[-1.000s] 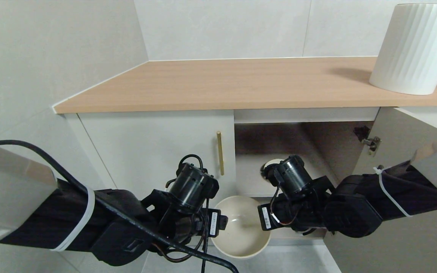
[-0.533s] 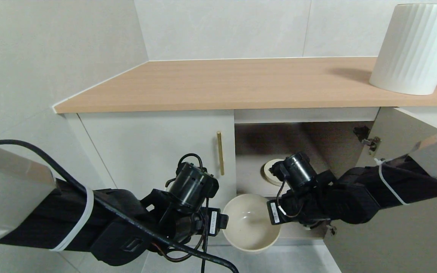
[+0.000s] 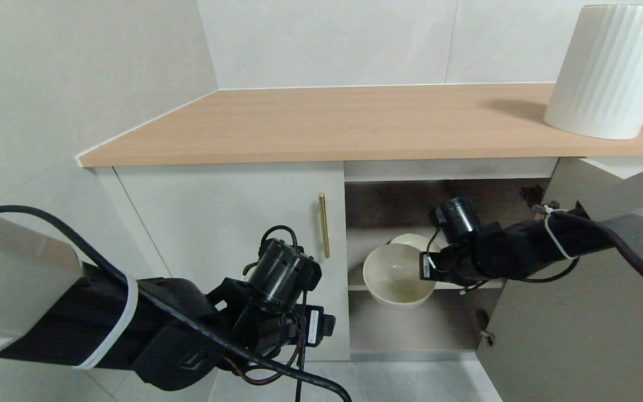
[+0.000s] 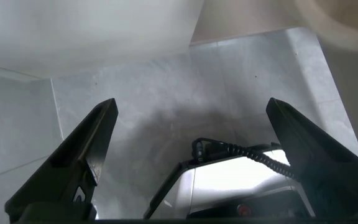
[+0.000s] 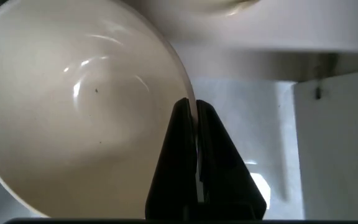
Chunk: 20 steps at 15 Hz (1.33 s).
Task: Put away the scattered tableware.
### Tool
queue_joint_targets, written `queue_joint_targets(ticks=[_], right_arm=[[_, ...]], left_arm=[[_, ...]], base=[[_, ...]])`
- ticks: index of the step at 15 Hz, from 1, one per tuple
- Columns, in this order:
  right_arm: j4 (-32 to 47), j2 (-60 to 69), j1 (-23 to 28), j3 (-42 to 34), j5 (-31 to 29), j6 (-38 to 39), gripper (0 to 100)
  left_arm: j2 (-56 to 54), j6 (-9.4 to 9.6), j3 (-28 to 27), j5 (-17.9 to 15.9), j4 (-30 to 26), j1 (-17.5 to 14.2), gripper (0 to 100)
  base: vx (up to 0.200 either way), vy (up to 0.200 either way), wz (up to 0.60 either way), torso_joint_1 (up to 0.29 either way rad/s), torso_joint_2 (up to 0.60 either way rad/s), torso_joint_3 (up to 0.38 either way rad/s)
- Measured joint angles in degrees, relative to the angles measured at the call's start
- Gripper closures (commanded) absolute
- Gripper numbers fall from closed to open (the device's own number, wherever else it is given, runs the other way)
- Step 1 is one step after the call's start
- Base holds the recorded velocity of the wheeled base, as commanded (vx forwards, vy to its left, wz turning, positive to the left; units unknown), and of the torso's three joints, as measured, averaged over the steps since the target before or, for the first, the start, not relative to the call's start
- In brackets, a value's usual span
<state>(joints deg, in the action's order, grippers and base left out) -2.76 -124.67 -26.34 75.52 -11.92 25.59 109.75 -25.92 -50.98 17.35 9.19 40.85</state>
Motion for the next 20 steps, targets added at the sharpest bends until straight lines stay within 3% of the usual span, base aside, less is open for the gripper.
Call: queue_joint_targets(ticks=[9,20], right_arm=[[-1.18,-8.07,5.99,12.51,-3.16,12.29,100],[-1.18,-15.41,8.40,20.04,-7.07,13.80,100]], left_arm=[[-0.02,-0.07,0.00,0.02,0.02,0.02,0],[0.00,-0.07,0.00,0.05,0.02,0.02,0]], base=[[0.000,0.000,0.00,0.000,0.00,0.000],[0.000,0.000,0.00,0.000,0.00,0.000]])
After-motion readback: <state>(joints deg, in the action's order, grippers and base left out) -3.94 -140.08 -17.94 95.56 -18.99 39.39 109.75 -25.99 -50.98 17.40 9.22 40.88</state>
